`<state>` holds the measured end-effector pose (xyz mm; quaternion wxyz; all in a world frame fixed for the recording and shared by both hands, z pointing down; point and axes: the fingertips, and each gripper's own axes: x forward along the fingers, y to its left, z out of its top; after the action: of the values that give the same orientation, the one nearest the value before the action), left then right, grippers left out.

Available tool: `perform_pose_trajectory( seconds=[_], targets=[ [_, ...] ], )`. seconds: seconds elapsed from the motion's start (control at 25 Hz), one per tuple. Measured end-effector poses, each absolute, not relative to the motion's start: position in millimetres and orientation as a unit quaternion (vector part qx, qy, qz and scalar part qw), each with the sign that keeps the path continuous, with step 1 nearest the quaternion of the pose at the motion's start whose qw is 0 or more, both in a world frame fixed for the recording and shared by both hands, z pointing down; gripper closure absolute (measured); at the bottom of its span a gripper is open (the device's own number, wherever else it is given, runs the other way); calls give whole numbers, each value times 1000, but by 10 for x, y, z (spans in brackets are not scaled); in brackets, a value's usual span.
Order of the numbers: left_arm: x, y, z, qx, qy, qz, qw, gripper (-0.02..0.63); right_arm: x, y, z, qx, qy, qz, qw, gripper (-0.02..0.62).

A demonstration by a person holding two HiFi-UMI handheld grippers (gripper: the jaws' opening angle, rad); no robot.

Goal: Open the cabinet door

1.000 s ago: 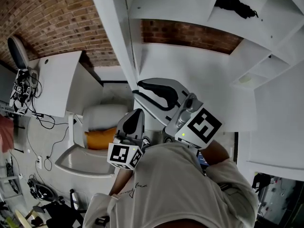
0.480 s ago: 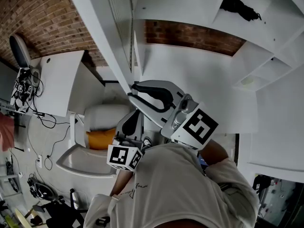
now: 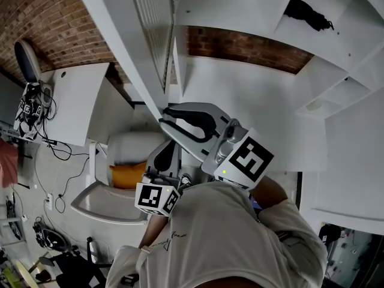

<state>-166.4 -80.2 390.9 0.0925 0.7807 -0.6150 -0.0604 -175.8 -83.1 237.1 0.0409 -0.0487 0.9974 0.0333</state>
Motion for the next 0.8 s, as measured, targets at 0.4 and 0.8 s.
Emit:
perform_pose_trajectory(
  seconds=[0.4, 0.8],
  targets=[
    [-1718, -807, 3922, 777, -620, -62, 90, 586, -1842, -817, 2382, -39, 998, 27, 38, 531],
    [-1791, -819, 3959, 774, -623, -61, 96, 586, -1936, -708, 2377, -24, 999, 26, 25, 560]
  ],
)
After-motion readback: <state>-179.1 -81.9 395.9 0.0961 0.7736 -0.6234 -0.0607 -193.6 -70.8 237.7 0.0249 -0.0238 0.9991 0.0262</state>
